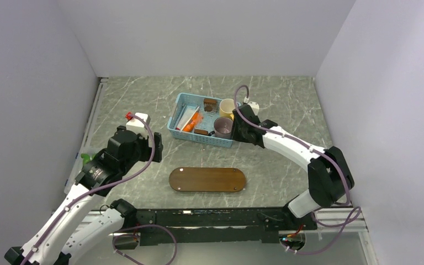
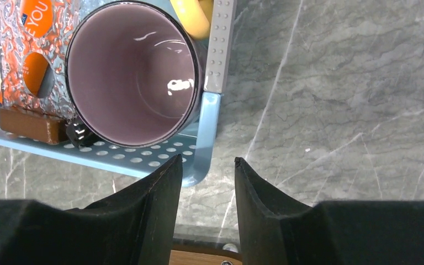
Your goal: Prepare toiletry sets of a toothbrush and toothpaste on the tray
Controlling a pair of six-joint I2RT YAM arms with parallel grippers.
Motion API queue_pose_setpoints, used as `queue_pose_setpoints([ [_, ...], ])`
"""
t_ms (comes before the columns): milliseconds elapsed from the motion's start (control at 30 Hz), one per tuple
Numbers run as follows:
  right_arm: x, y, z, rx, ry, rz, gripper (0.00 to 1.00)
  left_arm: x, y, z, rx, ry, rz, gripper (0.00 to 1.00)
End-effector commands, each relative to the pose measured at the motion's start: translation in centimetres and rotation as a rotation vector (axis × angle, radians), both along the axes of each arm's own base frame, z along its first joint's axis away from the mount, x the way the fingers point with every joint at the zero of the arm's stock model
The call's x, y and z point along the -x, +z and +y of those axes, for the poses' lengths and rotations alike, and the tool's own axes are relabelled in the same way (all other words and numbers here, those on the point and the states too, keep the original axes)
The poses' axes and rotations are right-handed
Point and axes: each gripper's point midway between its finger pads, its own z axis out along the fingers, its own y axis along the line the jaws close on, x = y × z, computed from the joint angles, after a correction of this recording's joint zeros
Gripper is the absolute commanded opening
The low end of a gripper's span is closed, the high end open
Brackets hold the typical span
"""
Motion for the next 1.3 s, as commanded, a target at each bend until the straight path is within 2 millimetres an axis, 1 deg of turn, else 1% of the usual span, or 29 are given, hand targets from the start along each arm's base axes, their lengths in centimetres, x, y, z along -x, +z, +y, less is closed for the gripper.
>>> queue_pose_setpoints([
  [0, -2.5, 2.1, 1.6, -0.055, -0.007, -0.064, 0.41, -0.8, 1.5, 0.1, 0.011, 0.008, -0.067, 0.99],
  [133, -3.0, 1.3, 1.5, -0.034, -0.018, -0.049, 0.4, -0.8, 1.4, 0.1, 0.007, 0.005, -0.065, 0.99],
  [200, -3.2, 0.8, 1.5, -0.022, -0.018, -0.04, 0.38, -0.8, 1.5, 0.2, 0.007, 0.008, -0.068, 0.99],
  [400, -3.5, 0.2, 1.4, -0.007, -0.018, -0.028, 0.32, -0.8, 1.4, 0.3, 0.009, 0.009, -0.071, 1.0],
  [500, -3.6, 0.0, 1.1, 0.007, -0.017, -0.024, 0.24, -0.8, 1.3, 0.2, 0.007, 0.007, -0.065, 0.99],
  [600, -3.8, 0.0, 0.7, 0.013, -0.019, -0.023, 0.11, -0.8, 1.3, 0.2, 0.003, 0.01, -0.063, 0.99],
  [767, -4.2, 0.2, 0.0, 0.024, -0.018, -0.025, 0.0, -0.8, 1.1, 0.2, 0.004, 0.008, -0.057, 0.99],
  [967, -5.0, 0.5, -1.2, 0.029, -0.007, -0.034, 0.0, -0.9, 0.9, 0.2, 0.001, 0.01, -0.049, 1.0],
  [1067, -5.7, 0.4, -2.1, 0.04, 0.001, -0.04, 0.0, -1.0, 0.9, 0.3, 0.0, 0.013, -0.046, 0.99],
  [1100, -6.0, 0.4, -2.7, 0.051, -0.001, -0.041, 0.0, -1.0, 0.9, 0.3, -0.001, 0.013, -0.046, 1.0],
  [1267, -6.6, 0.3, -4.2, 0.079, -0.004, -0.05, 0.0, -0.9, 0.9, 0.4, 0.001, 0.015, -0.05, 0.99],
])
